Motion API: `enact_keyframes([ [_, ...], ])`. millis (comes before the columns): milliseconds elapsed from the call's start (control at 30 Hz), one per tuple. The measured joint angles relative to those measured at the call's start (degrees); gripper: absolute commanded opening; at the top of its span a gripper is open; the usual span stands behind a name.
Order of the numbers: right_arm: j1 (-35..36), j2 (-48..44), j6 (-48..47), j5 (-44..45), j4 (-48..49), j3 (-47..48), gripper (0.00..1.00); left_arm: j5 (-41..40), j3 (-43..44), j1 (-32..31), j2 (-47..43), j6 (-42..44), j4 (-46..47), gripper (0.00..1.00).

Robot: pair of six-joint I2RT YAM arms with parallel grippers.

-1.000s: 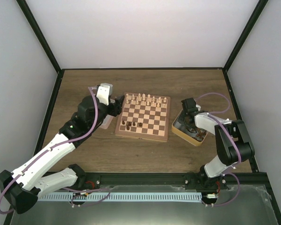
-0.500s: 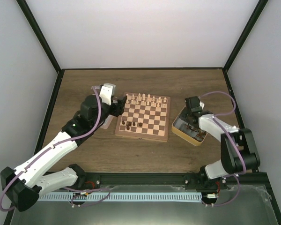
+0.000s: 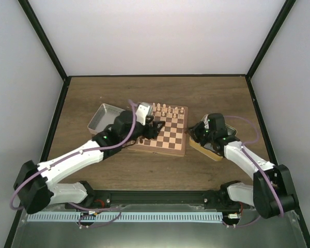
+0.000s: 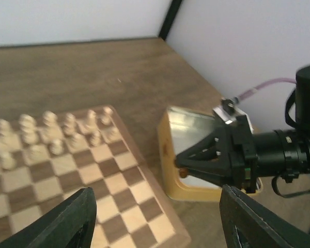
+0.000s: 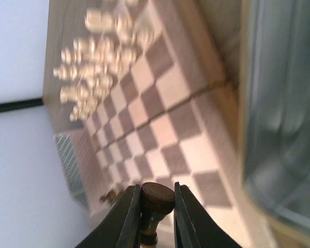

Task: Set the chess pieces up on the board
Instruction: Place the chess piece on the chessboard.

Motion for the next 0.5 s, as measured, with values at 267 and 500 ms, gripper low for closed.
enact_keyframes([
  [267,5.6,0.0,17.3,-13.2,12.2,-3.4,0.05,-0.6,-1.5,-8.7,9.5,-4.6,4.9,0.61],
  [500,7.4,-0.2,24.6,-18.1,18.5,-3.9,0.06,-2.3,-1.7,-10.8,12.5,-6.5,8.7,0.49],
])
